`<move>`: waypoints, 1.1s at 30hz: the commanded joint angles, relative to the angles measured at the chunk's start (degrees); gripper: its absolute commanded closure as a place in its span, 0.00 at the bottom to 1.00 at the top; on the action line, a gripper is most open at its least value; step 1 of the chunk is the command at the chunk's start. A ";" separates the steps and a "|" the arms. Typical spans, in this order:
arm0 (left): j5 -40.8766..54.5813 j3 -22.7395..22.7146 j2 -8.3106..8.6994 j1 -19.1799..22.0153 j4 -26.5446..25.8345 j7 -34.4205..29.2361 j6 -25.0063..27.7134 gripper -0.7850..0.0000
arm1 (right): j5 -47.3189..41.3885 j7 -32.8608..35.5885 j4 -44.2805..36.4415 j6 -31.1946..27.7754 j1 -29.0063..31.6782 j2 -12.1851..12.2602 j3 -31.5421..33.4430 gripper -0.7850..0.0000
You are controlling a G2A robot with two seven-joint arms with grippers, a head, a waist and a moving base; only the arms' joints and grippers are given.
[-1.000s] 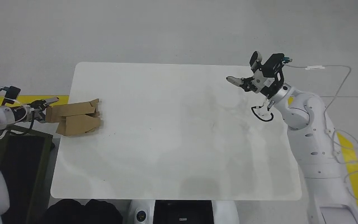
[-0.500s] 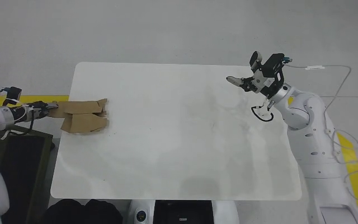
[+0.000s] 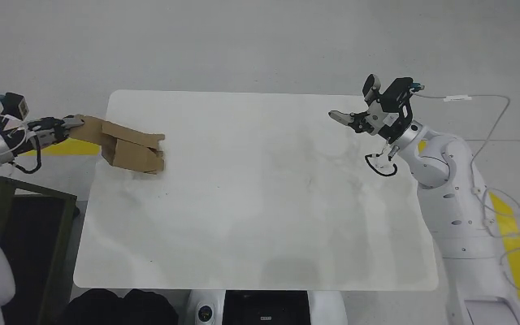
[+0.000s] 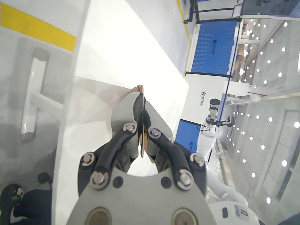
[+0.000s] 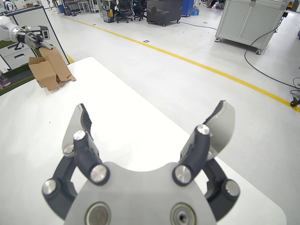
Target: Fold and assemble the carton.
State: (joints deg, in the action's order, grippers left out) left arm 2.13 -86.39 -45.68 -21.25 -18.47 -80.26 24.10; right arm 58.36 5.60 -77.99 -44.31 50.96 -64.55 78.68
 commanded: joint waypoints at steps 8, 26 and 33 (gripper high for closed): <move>14.20 3.87 -2.78 -4.60 -12.24 -1.44 -1.51 1.00 | 0.00 -0.01 0.00 0.00 0.00 0.00 0.00 0.00; 24.24 18.76 -10.05 0.65 -20.45 1.41 1.33 1.00 | 0.00 -0.01 0.00 0.00 0.00 0.00 0.00 0.00; 24.60 26.55 -13.37 4.65 -21.66 1.97 1.90 1.00 | 0.00 -0.01 0.00 0.00 0.00 0.00 0.00 0.00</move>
State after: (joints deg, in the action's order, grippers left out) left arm 26.45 -61.06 -58.58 -16.99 -40.13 -78.32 25.98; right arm 58.36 5.60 -77.99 -44.31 50.96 -64.55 78.68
